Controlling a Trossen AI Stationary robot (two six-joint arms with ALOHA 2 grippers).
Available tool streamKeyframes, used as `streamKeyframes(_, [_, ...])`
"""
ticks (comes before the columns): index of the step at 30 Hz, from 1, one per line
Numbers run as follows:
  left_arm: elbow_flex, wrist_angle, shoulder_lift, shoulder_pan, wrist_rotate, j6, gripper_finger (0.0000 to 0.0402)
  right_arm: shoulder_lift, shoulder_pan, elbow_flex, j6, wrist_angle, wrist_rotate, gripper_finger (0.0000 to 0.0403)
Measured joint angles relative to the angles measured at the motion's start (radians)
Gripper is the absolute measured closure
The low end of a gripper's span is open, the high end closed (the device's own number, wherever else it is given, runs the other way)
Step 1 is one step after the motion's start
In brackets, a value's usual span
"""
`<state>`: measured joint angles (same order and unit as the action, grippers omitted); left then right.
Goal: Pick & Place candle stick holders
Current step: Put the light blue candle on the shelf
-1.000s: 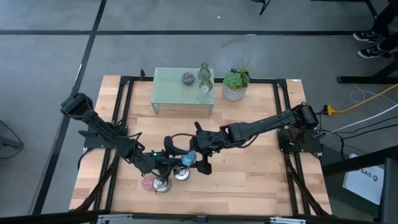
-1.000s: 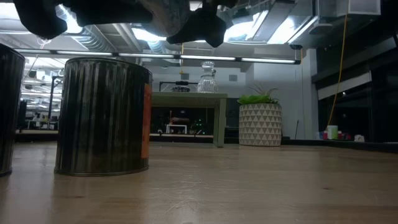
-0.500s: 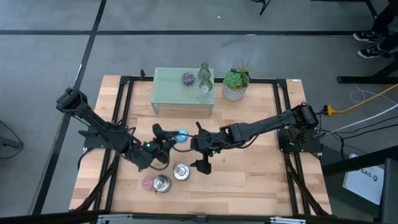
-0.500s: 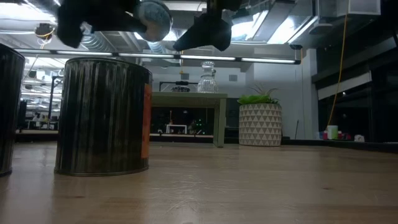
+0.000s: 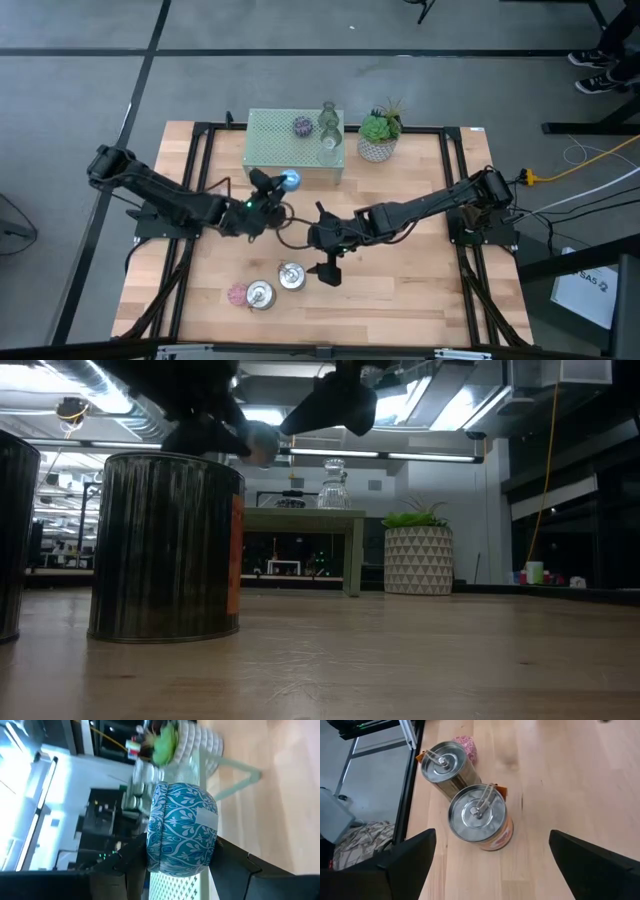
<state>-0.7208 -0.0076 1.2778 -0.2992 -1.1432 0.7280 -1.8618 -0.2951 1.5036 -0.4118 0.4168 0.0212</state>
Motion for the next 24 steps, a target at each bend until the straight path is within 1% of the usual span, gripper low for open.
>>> streamKeyframes(8, [0.000,-0.012,0.001,0.140,0.117,-0.060,0.0224,0.000,0.000,0.000,0.000,0.000,-0.003,0.0013])
streamKeyframes(14, [0.000,-0.012,0.001,0.219,0.136,-0.060,0.0223,0.000,-0.001,0.000,0.000,0.000,-0.002,0.0013])
streamKeyframes(20, [0.000,-0.002,0.019,0.287,0.256,-0.060,0.0222,0.000,-0.001,0.000,0.000,-0.002,-0.002,0.0013])
streamKeyframes(24, [0.000,0.062,0.062,0.316,0.234,-0.029,0.0222,0.000,-0.001,0.000,0.000,-0.006,-0.002,0.0013])
